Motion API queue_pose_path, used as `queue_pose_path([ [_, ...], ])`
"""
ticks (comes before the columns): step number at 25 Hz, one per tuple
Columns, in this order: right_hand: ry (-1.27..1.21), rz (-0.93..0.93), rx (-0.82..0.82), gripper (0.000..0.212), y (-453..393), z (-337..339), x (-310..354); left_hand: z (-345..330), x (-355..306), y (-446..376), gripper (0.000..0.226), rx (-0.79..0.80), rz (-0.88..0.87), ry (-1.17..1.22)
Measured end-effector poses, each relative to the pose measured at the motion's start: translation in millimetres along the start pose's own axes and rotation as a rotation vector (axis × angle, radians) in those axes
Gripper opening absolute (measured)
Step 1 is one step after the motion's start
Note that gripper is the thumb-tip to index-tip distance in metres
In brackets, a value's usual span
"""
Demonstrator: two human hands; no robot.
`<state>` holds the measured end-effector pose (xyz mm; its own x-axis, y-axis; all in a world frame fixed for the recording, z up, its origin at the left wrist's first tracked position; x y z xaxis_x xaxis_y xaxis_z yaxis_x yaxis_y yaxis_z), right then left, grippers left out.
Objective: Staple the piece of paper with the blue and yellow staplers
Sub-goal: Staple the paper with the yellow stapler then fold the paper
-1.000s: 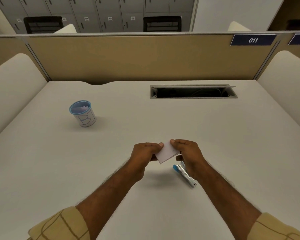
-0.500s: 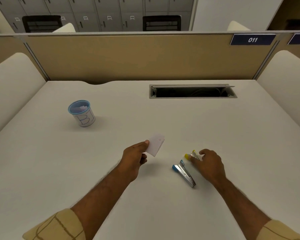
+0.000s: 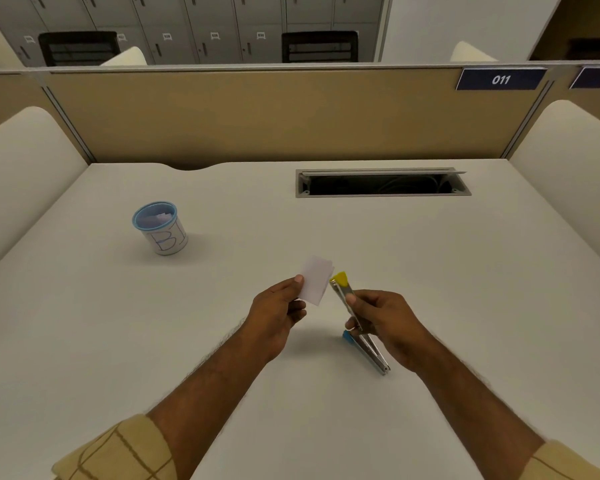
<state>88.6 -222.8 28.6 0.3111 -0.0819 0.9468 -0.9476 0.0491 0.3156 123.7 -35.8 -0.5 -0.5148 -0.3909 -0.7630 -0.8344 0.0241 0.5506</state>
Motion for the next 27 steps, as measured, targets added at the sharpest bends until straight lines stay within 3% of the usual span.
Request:
queue_pose_path([
  [6,0.040,0.026,0.037,0.016,4,-19,9,0,-13,1,0.022,0.001,-0.109,-0.093],
  [11,0.134,0.051,0.032,0.011,1,-20,12,-2,-23,6,0.010,0.023,-0.226,-0.263],
  [18,0.273,0.065,-0.012,0.014,-3,-12,10,-4,-17,5,0.021,0.056,-0.198,-0.313],
  [27,0.166,0.071,-0.140,0.009,0,-3,7,-5,-6,4,0.026,0.075,-0.141,-0.314],
])
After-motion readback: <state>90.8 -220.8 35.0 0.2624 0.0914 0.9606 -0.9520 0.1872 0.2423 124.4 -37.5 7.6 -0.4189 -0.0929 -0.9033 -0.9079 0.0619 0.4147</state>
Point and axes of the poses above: each hand's wrist, its own y-axis away from the middle knuckle, its own z-axis out of the back of the hand, x = y × z, the point moved 10 cm from there along -y, towards the middle knuckle, and after that the axes turned 2 degrees about -x, right-handed, at the moved point
